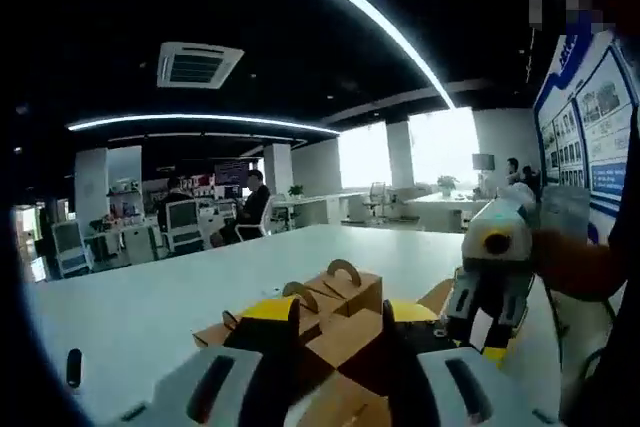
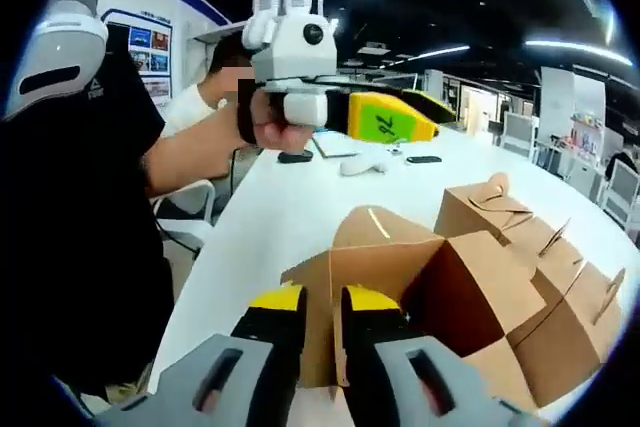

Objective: Pick up one paper box from the group, open the paper box, and remove the item inside

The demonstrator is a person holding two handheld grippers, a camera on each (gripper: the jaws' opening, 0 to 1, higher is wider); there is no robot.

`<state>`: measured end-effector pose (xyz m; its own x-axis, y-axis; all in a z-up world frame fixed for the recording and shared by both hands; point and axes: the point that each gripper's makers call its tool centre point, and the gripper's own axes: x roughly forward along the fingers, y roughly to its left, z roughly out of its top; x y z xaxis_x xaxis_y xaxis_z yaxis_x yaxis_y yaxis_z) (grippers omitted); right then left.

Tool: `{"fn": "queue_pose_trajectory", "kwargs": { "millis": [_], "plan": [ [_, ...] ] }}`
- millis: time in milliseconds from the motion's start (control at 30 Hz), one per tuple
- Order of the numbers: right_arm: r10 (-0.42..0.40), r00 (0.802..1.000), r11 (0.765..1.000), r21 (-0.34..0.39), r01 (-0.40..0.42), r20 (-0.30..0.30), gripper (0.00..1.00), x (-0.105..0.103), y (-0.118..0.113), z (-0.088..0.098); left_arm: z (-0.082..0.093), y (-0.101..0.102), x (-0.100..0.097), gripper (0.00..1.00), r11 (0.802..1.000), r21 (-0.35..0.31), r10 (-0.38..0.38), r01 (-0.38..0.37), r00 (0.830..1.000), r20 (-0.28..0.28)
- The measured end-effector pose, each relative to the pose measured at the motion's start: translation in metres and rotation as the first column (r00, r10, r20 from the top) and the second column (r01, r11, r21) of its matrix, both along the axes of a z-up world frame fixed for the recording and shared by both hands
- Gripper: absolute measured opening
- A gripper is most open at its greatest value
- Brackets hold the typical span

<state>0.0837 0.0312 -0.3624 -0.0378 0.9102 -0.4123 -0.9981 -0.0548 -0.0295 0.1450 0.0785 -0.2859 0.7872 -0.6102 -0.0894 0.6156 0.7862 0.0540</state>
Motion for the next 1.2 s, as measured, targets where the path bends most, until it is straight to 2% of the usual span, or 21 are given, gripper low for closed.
{"fn": "queue_pose_trajectory", "kwargs": {
  "millis": [167, 200, 233, 367, 433, 467, 500, 567, 633, 767, 867, 900, 967, 1067, 1133, 1200],
  "plan": [
    [-0.020, 1.000, 0.999, 0.031, 0.020, 0.014, 0.24, 0.002, -0.001, 0.009, -0.007, 0.003, -0.009, 0.35, 0.999, -0.031, 0.015, -0.016, 1.000, -0.009],
    [-0.070, 0.995, 0.992, 0.106, 0.062, 0.076, 0.26, 0.004, -0.003, 0.030, -0.015, 0.008, -0.016, 0.34, 0.998, -0.051, 0.026, -0.028, 0.999, -0.039],
    [-0.105, 0.991, 0.984, 0.151, 0.092, 0.081, 0.27, 0.005, -0.004, 0.040, -0.016, 0.008, -0.019, 0.33, 0.998, -0.054, 0.026, -0.029, 0.999, -0.045],
    [-0.206, 0.978, 0.941, 0.282, 0.187, 0.040, 0.29, 0.011, -0.011, 0.059, -0.016, 0.007, -0.020, 0.31, 0.995, -0.086, 0.038, -0.043, 0.998, -0.059],
    [-0.270, 0.963, 0.919, 0.302, 0.253, 0.018, 0.30, 0.019, -0.018, 0.059, -0.017, 0.001, -0.026, 0.30, 0.995, -0.101, 0.015, -0.022, 0.998, -0.067],
    [-0.281, 0.960, 0.916, 0.304, 0.263, 0.016, 0.30, 0.021, -0.019, 0.059, -0.017, -0.001, -0.028, 0.30, 0.995, -0.098, 0.008, -0.015, 0.998, -0.069],
    [-0.322, 0.947, 0.898, 0.318, 0.305, 0.003, 0.30, 0.025, -0.025, 0.059, -0.020, -0.004, -0.031, 0.30, 0.996, -0.088, -0.003, -0.003, 0.997, -0.073],
    [-0.364, 0.931, 0.877, 0.331, 0.347, -0.014, 0.29, 0.027, -0.032, 0.058, -0.022, -0.006, -0.035, 0.30, 0.997, -0.077, -0.016, 0.010, 0.997, -0.074],
    [-0.397, 0.918, 0.865, 0.332, 0.376, -0.004, 0.29, 0.025, -0.038, 0.057, -0.024, -0.007, -0.037, 0.31, 0.997, -0.072, -0.013, 0.007, 0.997, -0.078],
    [-0.467, 0.884, 0.823, 0.372, 0.429, 0.013, 0.28, 0.023, -0.049, 0.062, -0.027, -0.011, -0.049, 0.31, 0.996, -0.077, -0.040, 0.034, 0.996, -0.084],
    [-0.509, 0.861, 0.785, 0.406, 0.468, -0.007, 0.28, 0.020, -0.058, 0.064, -0.029, -0.012, -0.054, 0.31, 0.997, -0.061, -0.045, 0.041, 0.997, -0.068],
    [-0.513, 0.858, 0.781, 0.409, 0.472, -0.010, 0.28, 0.020, -0.059, 0.064, -0.030, -0.011, -0.055, 0.32, 0.998, -0.040, -0.044, 0.042, 0.998, -0.052],
    [-0.542, 0.840, 0.754, 0.428, 0.499, -0.025, 0.28, 0.012, -0.062, 0.064, -0.030, -0.010, -0.057, 0.33, 0.999, -0.029, -0.036, 0.035, 0.999, -0.040],
    [-0.559, 0.829, 0.745, 0.423, 0.515, -0.025, 0.28, 0.006, -0.067, 0.059, -0.025, -0.010, -0.062, 0.33, 0.997, -0.065, -0.037, 0.033, 0.998, -0.047],
    [-0.546, 0.835, 0.742, 0.426, 0.518, -0.065, 0.28, 0.000, -0.073, 0.057, -0.021, -0.009, -0.064, 0.33, 0.997, -0.069, -0.031, 0.029, 0.999, -0.033],
    [-0.549, 0.832, 0.733, 0.433, 0.524, -0.078, 0.28, 0.000, -0.080, 0.058, -0.019, -0.007, -0.064, 0.32, 0.998, -0.064, -0.024, 0.023, 0.999, -0.023]
  ]
}}
